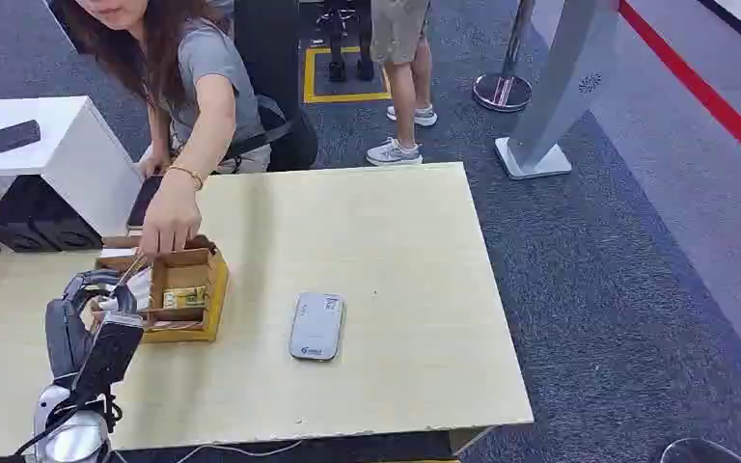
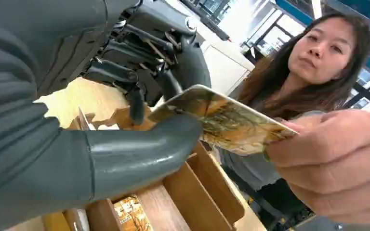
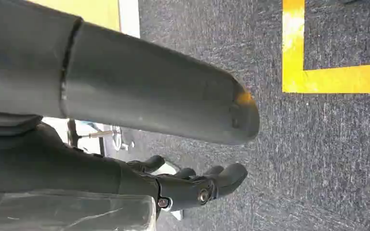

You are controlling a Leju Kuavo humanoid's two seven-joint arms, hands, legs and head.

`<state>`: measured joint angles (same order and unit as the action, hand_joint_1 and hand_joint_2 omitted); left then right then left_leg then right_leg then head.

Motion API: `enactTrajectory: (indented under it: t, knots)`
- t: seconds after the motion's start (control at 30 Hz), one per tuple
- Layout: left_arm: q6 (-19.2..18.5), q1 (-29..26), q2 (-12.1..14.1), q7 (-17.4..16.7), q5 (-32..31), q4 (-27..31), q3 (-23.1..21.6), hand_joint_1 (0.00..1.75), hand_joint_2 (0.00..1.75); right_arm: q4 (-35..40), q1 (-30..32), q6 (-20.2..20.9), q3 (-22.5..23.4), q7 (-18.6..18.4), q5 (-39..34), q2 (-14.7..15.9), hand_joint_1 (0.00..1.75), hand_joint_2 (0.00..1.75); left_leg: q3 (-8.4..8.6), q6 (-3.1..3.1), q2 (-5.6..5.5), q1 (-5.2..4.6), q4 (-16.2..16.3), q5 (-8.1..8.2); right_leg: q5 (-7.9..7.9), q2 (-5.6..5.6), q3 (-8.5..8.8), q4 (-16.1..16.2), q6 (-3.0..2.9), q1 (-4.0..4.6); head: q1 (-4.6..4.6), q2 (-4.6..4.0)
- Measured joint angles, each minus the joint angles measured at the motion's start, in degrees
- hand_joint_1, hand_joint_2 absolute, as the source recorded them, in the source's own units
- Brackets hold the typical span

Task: Pass the card to the sensor for recognition and then transmit it.

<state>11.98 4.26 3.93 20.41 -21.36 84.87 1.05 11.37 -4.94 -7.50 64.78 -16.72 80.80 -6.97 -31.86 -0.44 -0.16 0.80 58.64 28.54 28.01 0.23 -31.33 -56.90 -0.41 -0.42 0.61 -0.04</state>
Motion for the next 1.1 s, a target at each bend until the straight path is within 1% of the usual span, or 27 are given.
enactTrajectory:
  t: [0.7,0.8,0.87,0.97,1.0,1.07,1.1]
  knots:
    - [-0.17,0.02,-0.09,0.0,0.42,-1.51,-0.02,1.75,1.75,0.0,0.01,0.02,-0.55,-0.2,0.77,0.0,0.0,0.0,0.0,0.0,0.0,0.0,0.0,0.0,0.0,0.0,0.0,0.0,0.0,0.0,0.0,0.0]
    - [0.92,0.03,-0.2,0.13,-1.34,-1.55,-0.13,1.75,1.75,0.0,0.01,0.02,-1.0,-0.2,1.51,0.0,0.0,0.0,0.0,0.0,0.0,0.0,0.0,0.0,0.0,0.0,-0.01,0.0,0.0,0.0,0.0,0.0]
    - [3.02,0.07,-0.33,0.13,-4.82,-1.62,-0.57,1.75,1.75,0.0,0.0,0.09,-1.25,-0.13,1.62,0.0,0.0,0.0,0.0,0.0,0.0,0.0,0.0,0.0,0.0,0.0,-0.01,0.0,0.0,0.0,0.0,0.0]
    - [7.9,0.3,-0.48,-0.24,-13.65,-2.21,-1.99,1.75,1.75,0.0,0.0,0.24,-1.57,0.07,1.71,0.0,0.0,0.0,0.0,0.0,0.0,-0.01,0.0,0.0,0.0,0.0,-0.01,0.0,0.0,-0.01,0.0,0.0]
    - [10.15,0.39,-0.54,-0.93,-17.93,-2.51,-2.75,1.75,1.75,0.0,-0.01,0.31,-1.73,0.09,1.94,0.0,0.0,0.0,0.0,0.0,0.0,-0.01,0.01,0.0,0.0,0.0,-0.01,0.01,0.0,-0.01,0.0,0.0]
    - [15.22,0.69,-0.55,-3.07,-28.47,-3.71,-5.13,1.75,1.75,0.0,-0.03,0.5,-1.94,0.15,2.6,-0.02,0.0,0.0,0.0,0.0,-0.01,-0.02,0.01,0.0,0.0,-0.01,0.0,0.01,0.0,-0.02,0.0,0.0]
    - [17.14,0.82,-0.55,-4.11,-33.57,-4.46,-6.35,1.75,1.75,0.0,-0.05,0.7,-2.19,0.15,2.71,-0.02,0.0,0.0,0.0,0.0,-0.01,-0.03,0.01,0.0,0.0,-0.01,0.01,0.01,0.0,-0.03,0.0,0.0]
